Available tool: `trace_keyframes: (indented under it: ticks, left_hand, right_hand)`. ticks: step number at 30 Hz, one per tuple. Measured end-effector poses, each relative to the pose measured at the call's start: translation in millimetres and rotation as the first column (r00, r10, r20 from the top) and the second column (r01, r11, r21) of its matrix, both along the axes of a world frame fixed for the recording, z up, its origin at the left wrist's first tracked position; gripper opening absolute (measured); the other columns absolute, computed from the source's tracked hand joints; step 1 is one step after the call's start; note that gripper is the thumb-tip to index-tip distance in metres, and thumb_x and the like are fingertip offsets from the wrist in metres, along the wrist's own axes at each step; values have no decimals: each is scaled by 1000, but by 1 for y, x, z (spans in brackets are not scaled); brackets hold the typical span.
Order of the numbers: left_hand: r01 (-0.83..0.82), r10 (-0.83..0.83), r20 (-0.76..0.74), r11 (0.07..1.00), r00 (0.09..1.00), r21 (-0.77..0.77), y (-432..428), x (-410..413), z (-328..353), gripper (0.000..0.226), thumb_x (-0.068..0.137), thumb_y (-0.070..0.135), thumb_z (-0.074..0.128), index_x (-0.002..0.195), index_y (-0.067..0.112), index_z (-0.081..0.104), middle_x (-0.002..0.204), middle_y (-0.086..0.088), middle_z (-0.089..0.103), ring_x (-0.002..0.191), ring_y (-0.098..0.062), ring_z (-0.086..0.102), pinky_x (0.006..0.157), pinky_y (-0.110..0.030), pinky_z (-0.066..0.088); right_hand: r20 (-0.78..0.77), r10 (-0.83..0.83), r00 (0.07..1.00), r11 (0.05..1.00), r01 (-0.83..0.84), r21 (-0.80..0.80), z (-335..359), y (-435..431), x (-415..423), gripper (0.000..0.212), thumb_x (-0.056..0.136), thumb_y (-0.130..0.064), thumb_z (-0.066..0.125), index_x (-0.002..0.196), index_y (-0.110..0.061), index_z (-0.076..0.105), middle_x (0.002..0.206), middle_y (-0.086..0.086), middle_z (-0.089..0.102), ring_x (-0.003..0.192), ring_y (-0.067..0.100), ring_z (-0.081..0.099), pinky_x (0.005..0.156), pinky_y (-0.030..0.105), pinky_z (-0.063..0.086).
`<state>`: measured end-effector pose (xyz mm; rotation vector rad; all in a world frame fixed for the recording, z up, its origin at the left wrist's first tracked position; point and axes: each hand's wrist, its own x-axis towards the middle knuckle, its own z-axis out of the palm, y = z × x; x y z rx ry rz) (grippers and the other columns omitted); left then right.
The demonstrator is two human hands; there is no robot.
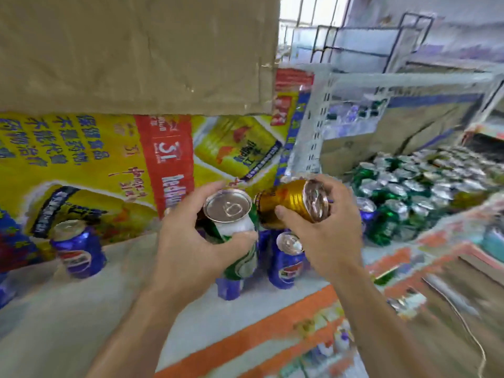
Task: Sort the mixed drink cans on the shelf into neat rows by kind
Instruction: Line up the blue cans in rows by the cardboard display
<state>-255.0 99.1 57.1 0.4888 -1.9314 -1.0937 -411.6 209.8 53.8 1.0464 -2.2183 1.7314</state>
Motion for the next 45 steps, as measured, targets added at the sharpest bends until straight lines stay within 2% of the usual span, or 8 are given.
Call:
trace_keyframes:
  ticks: [6,12,19,22,28,37,41,45]
  left_hand:
    - [89,-88,71,996,994,-4,63,-95,-7,66,51,53,71,114,52,54,112,30,63,102,6,61,80,-14,49]
    - [27,-30,147,999,989,24,131,-205,-12,75,49,61,71,121,50,53,122,20,61,113,-4,57,93,-41,50]
    - [-93,91,172,996,981,5,164,-297,7,77,50,62,73,122,43,55,121,13,62,110,-13,59,92,-46,51]
    - [-144,143,169,990,975,-5,164,-327,17,76,52,58,76,123,43,54,120,8,63,104,-25,62,88,-51,52]
    - [-200,213,168,976,963,-90,150,-380,33,61,66,38,86,117,28,56,115,6,62,97,-8,59,84,-26,46]
    - [-261,272,172,962,947,-86,94,-464,17,61,67,37,86,116,26,51,116,3,55,98,-13,54,80,-25,39]
    - [-290,294,254,955,921,-54,63,-497,-4,66,64,41,86,119,24,52,119,0,56,103,-17,56,86,-34,46]
    - [-292,304,398,952,866,-92,47,-521,-19,67,67,34,85,123,20,51,119,1,50,100,-12,46,81,-28,37]
  right_hand:
    - [45,-64,997,998,64,-13,-13,72,-89,61,62,-38,86,112,-34,51,115,-1,49,98,14,55,82,35,52]
    - [10,-58,998,996,58,69,-21,153,-206,60,68,-29,85,114,-34,46,113,0,46,94,12,50,74,15,44]
    - [54,-46,997,995,41,90,-18,219,-298,60,69,-27,85,116,-29,47,113,-2,42,88,-2,49,69,8,38]
    - [77,-25,997,996,18,88,-21,226,-323,64,70,-27,84,124,-20,51,113,-2,42,87,7,49,67,6,37]
    - [69,2,998,995,-8,97,-25,219,-354,65,70,-30,84,126,-20,51,113,-2,42,90,8,46,66,-1,37]
    - [75,-10,997,995,2,99,-32,182,-408,69,74,-41,78,133,-20,48,121,1,44,96,8,48,70,2,39]
    - [85,-15,996,998,9,67,-37,154,-432,71,68,-56,72,128,-24,51,118,-2,46,103,13,52,81,16,43]
    - [126,-24,992,1000,26,-13,-33,140,-456,68,65,-59,74,122,-29,52,115,-5,48,98,5,56,71,9,46]
